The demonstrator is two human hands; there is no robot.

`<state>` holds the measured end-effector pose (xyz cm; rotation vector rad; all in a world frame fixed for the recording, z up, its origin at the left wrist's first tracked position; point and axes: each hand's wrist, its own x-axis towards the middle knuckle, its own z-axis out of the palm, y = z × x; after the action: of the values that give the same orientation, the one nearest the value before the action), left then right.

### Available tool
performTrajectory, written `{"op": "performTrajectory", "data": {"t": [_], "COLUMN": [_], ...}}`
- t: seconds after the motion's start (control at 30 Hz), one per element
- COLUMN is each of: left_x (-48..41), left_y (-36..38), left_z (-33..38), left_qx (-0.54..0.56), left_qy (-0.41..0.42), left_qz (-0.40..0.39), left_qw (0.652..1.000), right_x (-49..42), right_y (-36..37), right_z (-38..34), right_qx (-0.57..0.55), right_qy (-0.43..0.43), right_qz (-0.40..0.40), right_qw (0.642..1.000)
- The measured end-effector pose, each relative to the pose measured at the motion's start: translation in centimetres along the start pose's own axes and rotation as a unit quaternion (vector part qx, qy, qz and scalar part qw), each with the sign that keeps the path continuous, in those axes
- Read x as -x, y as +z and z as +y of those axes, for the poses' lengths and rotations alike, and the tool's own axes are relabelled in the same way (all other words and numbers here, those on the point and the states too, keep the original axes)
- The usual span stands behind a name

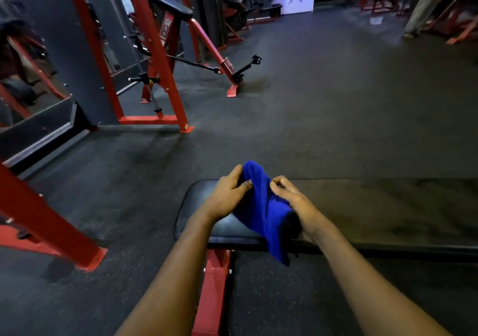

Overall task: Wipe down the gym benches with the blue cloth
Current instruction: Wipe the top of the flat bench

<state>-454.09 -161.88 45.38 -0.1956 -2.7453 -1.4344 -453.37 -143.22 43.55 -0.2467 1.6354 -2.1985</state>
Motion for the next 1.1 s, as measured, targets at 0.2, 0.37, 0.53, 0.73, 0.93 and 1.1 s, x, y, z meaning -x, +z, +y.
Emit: {"op": "performTrajectory", "data": {"t": [0.2, 0.37, 0.53, 0.73, 0.93, 1.1], "left_x": [1.6, 3.7, 5.7, 6.3, 3.5, 1.1], "left_y": [-8.9, -16.0, -21.9, -27.9, -29.2, -27.4], "left_z": [12.3, 21.3, 26.5, 25.5, 25.5, 27.3], "left_qx": [-0.097, -0.12, -0.117, -0.138, -0.128, -0.083], "left_qy": [-0.004, 0.003, -0.008, 0.001, 0.08, 0.147], "left_qz": [-0.016, -0.006, -0.059, -0.127, -0.108, -0.137], "left_qw": [0.995, 0.993, 0.991, 0.982, 0.983, 0.976], "right_x": [3.4, 6.2, 7.6, 6.8, 6.8, 9.0], "right_y": [4.6, 10.3, 14.9, 17.9, 19.8, 20.0], "right_z": [-13.5, -22.6, -28.4, -30.9, -31.5, -32.1], "right_qx": [0.18, 0.246, 0.245, 0.226, 0.172, 0.111], "right_qy": [0.048, 0.019, -0.024, -0.017, -0.006, -0.047], "right_qz": [-0.007, 0.041, 0.034, 0.106, 0.223, 0.339], "right_qw": [0.983, 0.968, 0.969, 0.968, 0.96, 0.933]}}
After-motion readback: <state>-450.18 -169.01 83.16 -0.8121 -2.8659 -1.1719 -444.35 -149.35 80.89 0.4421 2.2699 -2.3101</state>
